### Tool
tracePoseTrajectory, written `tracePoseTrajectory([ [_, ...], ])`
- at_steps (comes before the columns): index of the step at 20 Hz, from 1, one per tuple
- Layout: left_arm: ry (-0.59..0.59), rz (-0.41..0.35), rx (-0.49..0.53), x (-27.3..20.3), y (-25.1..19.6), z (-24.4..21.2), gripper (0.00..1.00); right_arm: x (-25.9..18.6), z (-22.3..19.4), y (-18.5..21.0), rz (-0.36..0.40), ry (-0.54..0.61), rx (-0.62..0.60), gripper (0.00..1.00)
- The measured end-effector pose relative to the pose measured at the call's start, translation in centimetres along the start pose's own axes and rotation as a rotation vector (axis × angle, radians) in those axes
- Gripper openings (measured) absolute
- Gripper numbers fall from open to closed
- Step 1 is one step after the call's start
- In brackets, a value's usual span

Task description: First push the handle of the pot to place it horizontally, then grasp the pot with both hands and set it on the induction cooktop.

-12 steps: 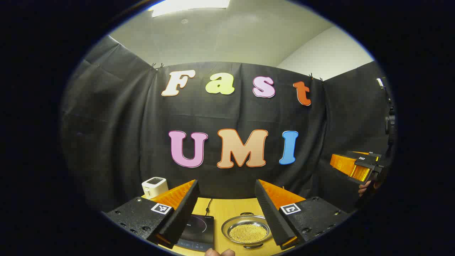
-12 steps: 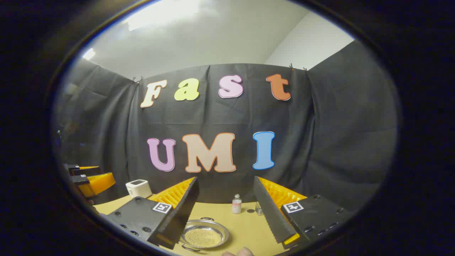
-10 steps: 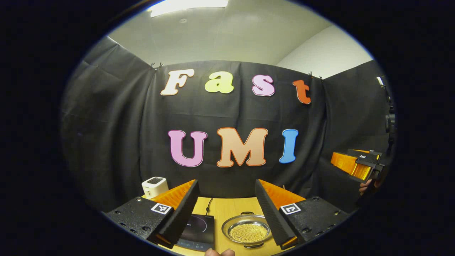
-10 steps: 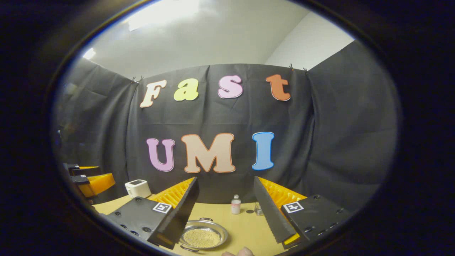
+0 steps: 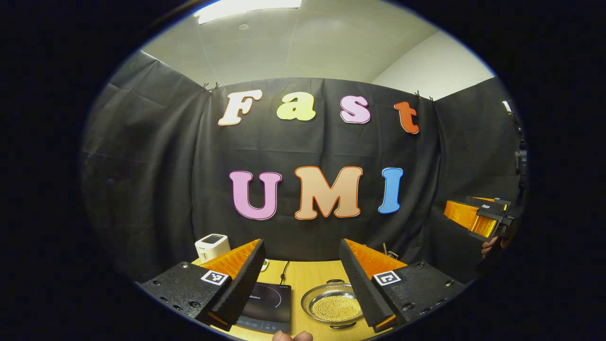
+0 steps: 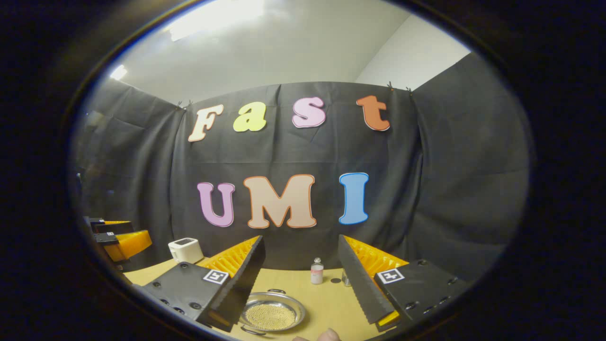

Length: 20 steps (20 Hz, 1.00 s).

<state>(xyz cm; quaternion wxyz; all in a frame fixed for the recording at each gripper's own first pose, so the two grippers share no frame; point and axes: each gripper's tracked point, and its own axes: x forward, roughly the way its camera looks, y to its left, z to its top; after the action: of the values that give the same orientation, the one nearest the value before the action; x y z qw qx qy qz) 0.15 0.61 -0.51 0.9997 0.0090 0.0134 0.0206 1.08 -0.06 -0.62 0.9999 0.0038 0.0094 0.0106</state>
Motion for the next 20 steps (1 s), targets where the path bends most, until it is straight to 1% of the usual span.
tracePoseTrajectory([
  [1,-0.001,0.0,-0.001,0.0,-0.1,0.0,0.92,0.2,-0.1,0.0,0.001,0.003,0.005,0.96],
  [2,-0.002,0.0,0.0,0.0,-0.2,0.1,0.95,0.2,-0.1,-0.1,0.0,0.005,0.007,0.96],
  [3,-0.003,0.0,0.003,0.0,-0.3,0.1,0.95,0.2,-0.3,-0.2,0.002,0.008,0.004,0.96],
  [4,-0.005,0.001,0.005,0.0,-0.4,0.2,0.92,0.2,-0.4,-0.2,0.005,0.01,0.0,0.96],
  [9,-0.003,0.019,0.003,-0.5,-0.7,0.1,0.92,0.3,-1.1,0.1,0.04,0.02,-0.022,0.97],
  [10,-0.003,0.027,0.003,-0.7,-0.8,0.2,0.92,0.3,-1.3,0.1,0.049,0.026,-0.026,0.91],
  [12,0.001,0.046,0.008,-1.2,-0.9,0.1,0.92,0.1,-2.0,0.3,0.076,0.039,-0.03,0.89],
  [13,0.003,0.056,0.01,-1.5,-1.0,0.0,0.92,0.2,-2.2,0.3,0.089,0.046,-0.033,0.82],
  [15,0.016,0.079,0.015,-2.0,-1.2,-0.3,0.92,0.3,-3.3,0.5,0.117,0.069,-0.041,0.73],
  [16,0.025,0.09,0.018,-2.3,-1.3,-0.5,0.92,0.3,-3.8,0.5,0.128,0.076,-0.044,0.74],
  [17,0.03,0.099,0.022,-2.6,-1.5,-0.7,0.92,0.4,-4.0,0.5,0.139,0.073,-0.042,0.62],
  [18,0.027,0.116,0.028,-2.9,-1.5,-0.6,0.95,0.5,-4.2,0.5,0.141,0.064,-0.039,0.5],
  [19,0.03,0.135,0.038,-3.2,-1.2,-0.4,0.95,0.6,-4.7,0.6,0.15,0.061,-0.035,0.41],
  [20,0.042,0.149,0.044,-3.6,-1.1,-0.6,0.95,0.7,-5.5,1.0,0.168,0.08,-0.034,0.4],
])
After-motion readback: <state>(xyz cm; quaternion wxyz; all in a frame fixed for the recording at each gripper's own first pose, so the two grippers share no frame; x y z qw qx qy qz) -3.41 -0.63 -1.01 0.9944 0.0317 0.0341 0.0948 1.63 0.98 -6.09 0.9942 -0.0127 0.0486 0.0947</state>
